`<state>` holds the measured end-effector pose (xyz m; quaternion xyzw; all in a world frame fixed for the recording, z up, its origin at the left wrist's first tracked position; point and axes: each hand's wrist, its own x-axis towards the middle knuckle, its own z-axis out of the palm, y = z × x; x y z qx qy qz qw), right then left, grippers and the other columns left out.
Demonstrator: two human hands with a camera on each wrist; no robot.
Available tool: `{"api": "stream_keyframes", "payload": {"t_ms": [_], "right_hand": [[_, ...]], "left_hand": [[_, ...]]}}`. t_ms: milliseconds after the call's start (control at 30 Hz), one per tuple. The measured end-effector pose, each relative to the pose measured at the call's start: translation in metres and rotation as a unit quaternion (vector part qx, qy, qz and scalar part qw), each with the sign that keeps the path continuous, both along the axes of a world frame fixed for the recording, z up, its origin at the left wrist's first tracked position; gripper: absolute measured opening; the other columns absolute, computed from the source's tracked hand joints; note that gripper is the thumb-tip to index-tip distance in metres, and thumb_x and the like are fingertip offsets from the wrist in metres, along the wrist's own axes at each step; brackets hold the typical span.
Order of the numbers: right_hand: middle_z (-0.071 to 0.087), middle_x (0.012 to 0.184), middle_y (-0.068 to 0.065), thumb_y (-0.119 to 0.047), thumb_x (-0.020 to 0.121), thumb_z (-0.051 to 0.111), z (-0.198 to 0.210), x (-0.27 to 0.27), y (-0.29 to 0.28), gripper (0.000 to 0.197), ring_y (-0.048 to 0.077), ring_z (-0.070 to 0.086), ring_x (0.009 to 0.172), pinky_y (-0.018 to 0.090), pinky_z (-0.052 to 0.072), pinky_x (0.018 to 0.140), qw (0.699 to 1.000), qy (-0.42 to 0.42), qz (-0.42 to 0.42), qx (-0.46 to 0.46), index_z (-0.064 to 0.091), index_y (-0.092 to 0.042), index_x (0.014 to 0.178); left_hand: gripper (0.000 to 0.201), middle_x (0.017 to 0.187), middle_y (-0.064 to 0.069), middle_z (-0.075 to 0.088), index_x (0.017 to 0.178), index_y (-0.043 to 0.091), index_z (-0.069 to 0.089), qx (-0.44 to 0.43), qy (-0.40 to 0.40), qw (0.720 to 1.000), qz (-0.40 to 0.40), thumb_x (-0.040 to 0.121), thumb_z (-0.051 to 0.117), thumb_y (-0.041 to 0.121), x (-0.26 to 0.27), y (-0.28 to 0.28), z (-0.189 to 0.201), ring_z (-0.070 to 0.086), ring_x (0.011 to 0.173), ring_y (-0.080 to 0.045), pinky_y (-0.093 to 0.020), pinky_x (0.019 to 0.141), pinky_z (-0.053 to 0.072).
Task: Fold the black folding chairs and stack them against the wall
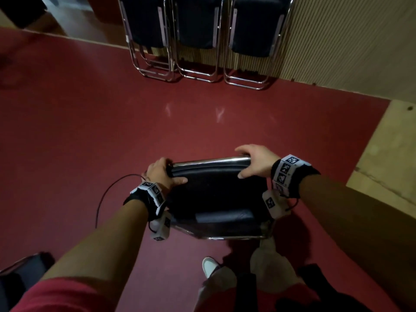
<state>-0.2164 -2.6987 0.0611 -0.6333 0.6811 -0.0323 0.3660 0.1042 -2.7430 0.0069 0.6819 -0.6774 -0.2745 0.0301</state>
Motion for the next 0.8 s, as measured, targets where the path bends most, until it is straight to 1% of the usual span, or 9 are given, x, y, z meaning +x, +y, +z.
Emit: {"api": "stream_keyframes", "payload": {"t_ms": [67,133,167,333,467,533,600,667,800], "right_hand": [[0.051,0.143,0.000,-0.055,0.064,0.085,-0.010,-0.003,0.006,0.098,0.021,0.050,0.129,0.027,0.040,0.102,0.998,-0.020,-0.064,0.010,0.044,-0.020,0.145],[0.056,0.131,-0.003,-0.079,0.049,0.078,-0.021,-0.003,0.013,0.106,0.020,0.055,0.121,0.036,0.047,0.101,0.990,-0.038,-0.133,-0.010,0.052,-0.025,0.136],[0.055,0.127,-0.004,-0.081,0.047,0.076,-0.027,-0.003,0.016,0.105,0.018,0.055,0.118,0.038,0.048,0.100,0.985,-0.051,-0.164,-0.029,0.053,-0.026,0.133],[0.044,0.135,0.001,-0.060,0.063,0.082,-0.040,0.003,0.019,0.096,0.020,0.048,0.124,0.034,0.043,0.103,0.961,-0.090,-0.246,-0.084,0.043,-0.022,0.142],[0.045,0.135,0.001,-0.070,0.054,0.078,-0.047,0.000,0.019,0.104,0.021,0.049,0.124,0.040,0.045,0.104,0.954,-0.105,-0.266,-0.085,0.044,-0.025,0.140],[0.044,0.136,0.001,-0.072,0.051,0.076,-0.050,-0.003,0.021,0.104,0.022,0.048,0.124,0.042,0.045,0.104,0.953,-0.110,-0.270,-0.085,0.043,-0.027,0.140],[0.043,0.137,0.002,-0.073,0.049,0.073,-0.054,-0.006,0.022,0.107,0.022,0.047,0.125,0.043,0.045,0.105,0.953,-0.110,-0.271,-0.078,0.042,-0.029,0.141],[0.042,0.142,0.003,-0.074,0.049,0.071,-0.055,-0.009,0.020,0.111,0.023,0.045,0.129,0.043,0.043,0.106,0.950,-0.129,-0.274,-0.078,0.039,-0.027,0.145],[0.041,0.149,0.005,-0.044,0.075,0.081,-0.064,-0.026,0.019,0.097,0.021,0.043,0.135,0.028,0.040,0.097,0.926,-0.223,-0.299,-0.055,0.030,-0.015,0.152]], "left_hand": [[0.081,0.128,0.001,0.059,0.131,0.029,0.056,0.003,-0.017,1.000,-0.001,0.063,0.085,0.062,0.008,0.006,0.001,0.049,0.125,-0.030,-0.050,0.107,0.037],[0.080,0.129,0.002,0.057,0.131,0.032,0.058,0.003,-0.002,1.000,0.009,0.063,0.083,0.065,0.016,0.011,-0.001,0.046,0.128,-0.029,-0.052,0.108,0.037],[0.078,0.127,0.001,0.057,0.129,0.033,0.060,0.004,0.021,1.000,0.022,0.062,0.084,0.065,0.021,0.015,-0.004,0.045,0.127,-0.029,-0.052,0.108,0.038],[0.072,0.130,-0.006,0.051,0.127,0.035,0.064,-0.017,0.150,0.979,0.137,0.062,0.089,0.054,0.042,0.043,-0.020,0.047,0.128,-0.031,-0.048,0.110,0.042],[0.093,0.136,-0.007,0.055,0.140,0.017,0.052,-0.012,0.244,0.946,0.215,0.061,0.093,0.044,0.048,0.053,-0.029,0.053,0.127,-0.026,-0.043,0.110,0.044],[0.101,0.137,-0.007,0.053,0.139,0.019,0.053,-0.004,0.254,0.940,0.228,0.054,0.094,0.052,0.049,0.055,-0.031,0.054,0.125,-0.025,-0.042,0.109,0.045],[0.102,0.135,-0.005,0.050,0.132,0.032,0.057,0.006,0.274,0.928,0.250,0.041,0.088,0.070,0.050,0.058,-0.036,0.055,0.120,-0.023,-0.041,0.107,0.047],[0.100,0.135,-0.005,0.052,0.125,0.039,0.059,0.012,0.304,0.913,0.274,0.036,0.085,0.076,0.050,0.060,-0.042,0.058,0.118,-0.022,-0.041,0.105,0.049],[0.098,0.138,-0.003,0.052,0.140,0.022,0.051,0.009,0.345,0.881,0.323,0.056,0.092,0.053,0.041,0.064,-0.045,0.056,0.122,-0.021,-0.033,0.102,0.047]]}}
